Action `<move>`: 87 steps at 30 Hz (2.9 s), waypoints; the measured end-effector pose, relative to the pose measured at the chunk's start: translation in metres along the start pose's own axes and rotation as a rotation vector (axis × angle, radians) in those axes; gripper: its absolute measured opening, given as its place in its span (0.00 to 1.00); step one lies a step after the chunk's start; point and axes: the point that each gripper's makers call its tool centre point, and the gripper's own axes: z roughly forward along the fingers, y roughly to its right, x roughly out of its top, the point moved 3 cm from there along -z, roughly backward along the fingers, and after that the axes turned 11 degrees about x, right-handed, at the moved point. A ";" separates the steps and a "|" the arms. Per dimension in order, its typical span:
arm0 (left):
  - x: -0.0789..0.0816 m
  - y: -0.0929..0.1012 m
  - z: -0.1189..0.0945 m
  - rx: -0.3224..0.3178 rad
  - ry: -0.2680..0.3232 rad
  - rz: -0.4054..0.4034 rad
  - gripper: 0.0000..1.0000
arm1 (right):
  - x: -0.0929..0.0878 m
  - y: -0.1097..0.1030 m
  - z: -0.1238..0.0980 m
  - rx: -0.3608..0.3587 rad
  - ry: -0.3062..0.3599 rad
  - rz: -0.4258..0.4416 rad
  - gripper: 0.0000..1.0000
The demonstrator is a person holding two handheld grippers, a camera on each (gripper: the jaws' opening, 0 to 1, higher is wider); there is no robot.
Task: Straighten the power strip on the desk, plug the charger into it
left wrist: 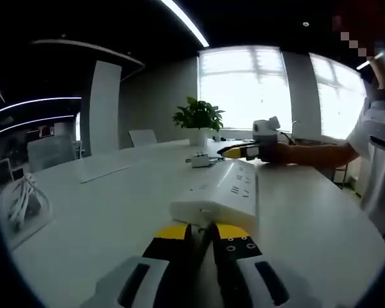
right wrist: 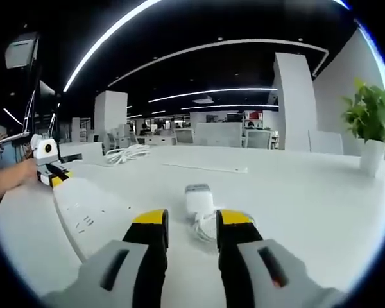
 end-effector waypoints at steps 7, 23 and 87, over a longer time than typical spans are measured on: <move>0.000 -0.001 0.000 0.000 0.000 0.000 0.17 | -0.001 0.003 0.005 -0.006 -0.017 -0.016 0.29; 0.000 -0.001 0.001 0.000 -0.001 -0.001 0.17 | -0.002 0.006 0.010 -0.008 -0.023 -0.025 0.29; 0.000 -0.002 0.001 0.001 -0.001 -0.003 0.17 | -0.002 0.015 0.032 -0.013 -0.049 -0.073 0.30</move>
